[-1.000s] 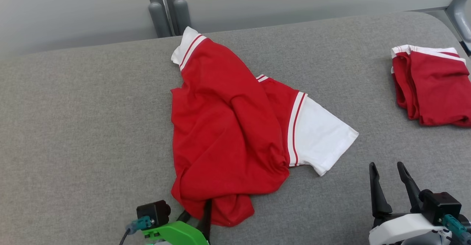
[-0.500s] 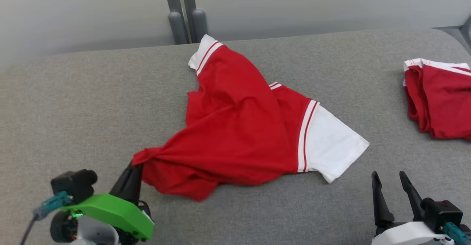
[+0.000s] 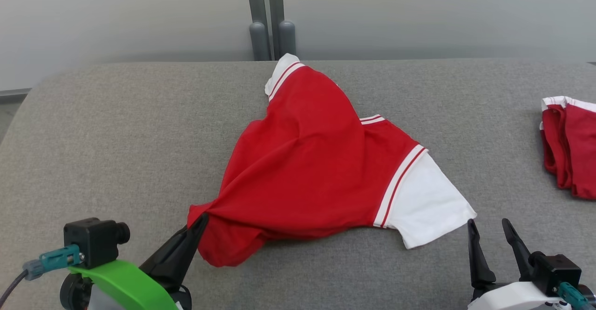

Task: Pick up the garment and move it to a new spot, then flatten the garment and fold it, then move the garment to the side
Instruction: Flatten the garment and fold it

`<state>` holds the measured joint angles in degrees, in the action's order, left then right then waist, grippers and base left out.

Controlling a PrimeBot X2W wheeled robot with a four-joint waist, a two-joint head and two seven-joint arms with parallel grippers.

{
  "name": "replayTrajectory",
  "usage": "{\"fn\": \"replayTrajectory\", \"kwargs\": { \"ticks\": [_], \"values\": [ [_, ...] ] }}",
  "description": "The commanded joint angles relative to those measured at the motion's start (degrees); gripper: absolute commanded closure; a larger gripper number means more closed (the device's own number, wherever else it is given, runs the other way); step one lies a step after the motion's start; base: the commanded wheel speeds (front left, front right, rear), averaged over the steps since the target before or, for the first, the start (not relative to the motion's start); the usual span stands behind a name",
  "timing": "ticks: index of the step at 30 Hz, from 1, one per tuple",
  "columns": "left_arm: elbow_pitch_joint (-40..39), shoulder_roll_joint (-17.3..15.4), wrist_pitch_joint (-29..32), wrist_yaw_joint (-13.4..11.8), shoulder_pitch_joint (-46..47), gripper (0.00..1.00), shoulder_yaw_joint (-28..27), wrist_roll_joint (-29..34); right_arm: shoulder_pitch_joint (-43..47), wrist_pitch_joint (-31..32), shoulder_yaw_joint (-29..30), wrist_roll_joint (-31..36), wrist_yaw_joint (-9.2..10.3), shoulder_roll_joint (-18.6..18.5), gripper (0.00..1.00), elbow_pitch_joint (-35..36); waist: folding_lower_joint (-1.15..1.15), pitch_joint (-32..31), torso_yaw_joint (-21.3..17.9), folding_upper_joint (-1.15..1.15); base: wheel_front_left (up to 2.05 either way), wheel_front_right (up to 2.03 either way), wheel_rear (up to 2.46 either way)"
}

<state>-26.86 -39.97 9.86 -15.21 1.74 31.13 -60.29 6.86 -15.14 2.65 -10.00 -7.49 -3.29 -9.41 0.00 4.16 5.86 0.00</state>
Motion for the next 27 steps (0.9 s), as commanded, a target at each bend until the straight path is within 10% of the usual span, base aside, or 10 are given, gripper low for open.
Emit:
{"fn": "replayTrajectory", "kwargs": {
  "ticks": [1,9,19,20,22,27],
  "values": [
    [-0.99,-0.87,-0.11,0.44,-0.93,1.0,-0.48,-0.34,0.65,0.01,-0.06,-0.08,0.0,-0.12,0.0,-0.02,0.0,0.3,0.41,0.0,0.0,0.0,0.0],
    [0.21,-1.72,0.78,2.27,-0.35,1.0,-3.2,-5.07,-1.28,0.01,-0.7,-0.26,0.0,-0.72,0.0,0.18,0.0,2.53,-0.59,0.0,0.0,0.0,0.0],
    [29.25,5.92,1.21,3.82,8.57,1.0,-3.44,-8.8,-3.19,0.01,-1.12,-0.46,0.0,-1.01,0.0,-0.05,0.0,6.31,-3.81,0.0,0.0,0.0,0.0],
    [31.99,6.61,0.38,4.14,9.14,0.9,-3.39,-8.27,-3.25,0.01,-1.11,-0.49,0.0,-1.01,0.0,-0.11,0.0,6.41,-4.13,0.0,0.0,0.0,0.0],
    [35.59,7.95,-1.45,4.87,9.5,0.0,-3.27,-7.81,-3.08,0.01,-0.78,-0.46,0.0,-1.0,0.0,-0.12,0.0,6.42,-4.49,0.0,0.0,0.0,0.0],
    [38.08,9.05,-6.77,5.44,6.52,0.0,-5.1,-7.73,-2.12,0.01,0.02,-0.22,0.0,-1.0,0.0,-0.22,0.0,5.97,-4.29,0.0,0.0,0.0,0.0]
  ]
}}
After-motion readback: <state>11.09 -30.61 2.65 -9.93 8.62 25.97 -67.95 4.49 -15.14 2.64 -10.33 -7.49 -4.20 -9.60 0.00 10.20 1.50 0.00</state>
